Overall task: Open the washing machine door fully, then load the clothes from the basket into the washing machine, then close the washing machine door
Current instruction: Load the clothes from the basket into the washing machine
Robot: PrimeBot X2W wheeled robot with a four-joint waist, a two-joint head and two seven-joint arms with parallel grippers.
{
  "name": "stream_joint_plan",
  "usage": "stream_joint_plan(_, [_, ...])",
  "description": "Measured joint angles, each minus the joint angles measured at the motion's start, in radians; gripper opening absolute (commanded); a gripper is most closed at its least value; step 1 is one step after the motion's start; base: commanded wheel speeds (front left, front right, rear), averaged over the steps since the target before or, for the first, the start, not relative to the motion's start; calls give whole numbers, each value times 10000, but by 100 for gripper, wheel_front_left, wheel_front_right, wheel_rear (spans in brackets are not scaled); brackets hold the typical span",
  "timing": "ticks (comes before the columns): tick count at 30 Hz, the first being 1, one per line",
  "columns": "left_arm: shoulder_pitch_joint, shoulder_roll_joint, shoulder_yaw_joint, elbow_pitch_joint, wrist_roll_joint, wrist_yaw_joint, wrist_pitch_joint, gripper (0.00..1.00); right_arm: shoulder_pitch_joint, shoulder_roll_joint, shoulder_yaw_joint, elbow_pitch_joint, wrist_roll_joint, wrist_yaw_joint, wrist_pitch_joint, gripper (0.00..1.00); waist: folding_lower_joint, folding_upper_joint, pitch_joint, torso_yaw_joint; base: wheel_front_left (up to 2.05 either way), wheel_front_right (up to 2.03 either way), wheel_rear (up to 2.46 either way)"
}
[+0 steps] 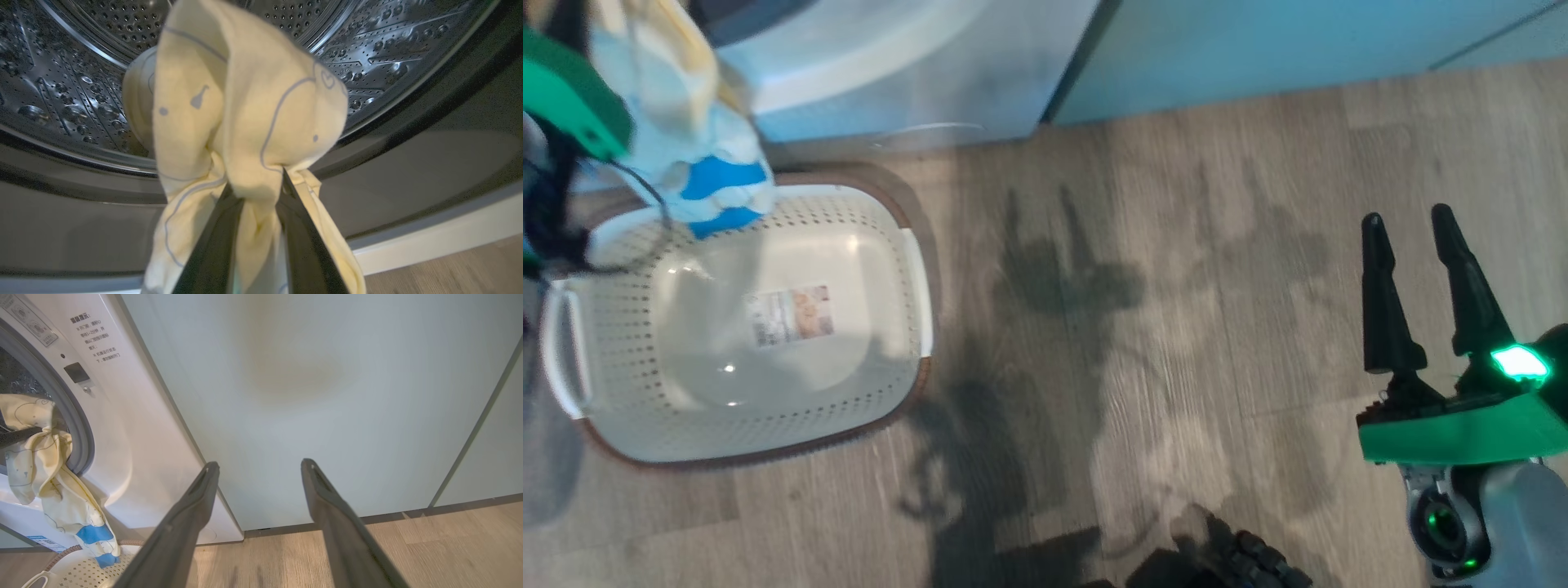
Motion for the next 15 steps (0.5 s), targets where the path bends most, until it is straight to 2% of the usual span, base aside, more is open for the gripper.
stream_joint_plan(4, [-1032, 476, -31, 336, -159, -278, 1053, 0, -175, 0, 198, -29, 297, 0, 0, 100, -1, 0, 351, -256, 0, 0, 0])
stream_joint_plan(10, [-2415, 1099, -140, 780, -286, -456, 2420, 0, -374, 0, 405, -86, 715, 0, 0, 100, 0, 0, 732, -634, 0, 0, 0])
stream_joint_plan(15, [-3291, 1538, -332, 1129, -186, -545, 3055, 0, -380, 2, 591, -138, 972, 0, 0, 100, -1, 0, 992, -951, 0, 0, 0])
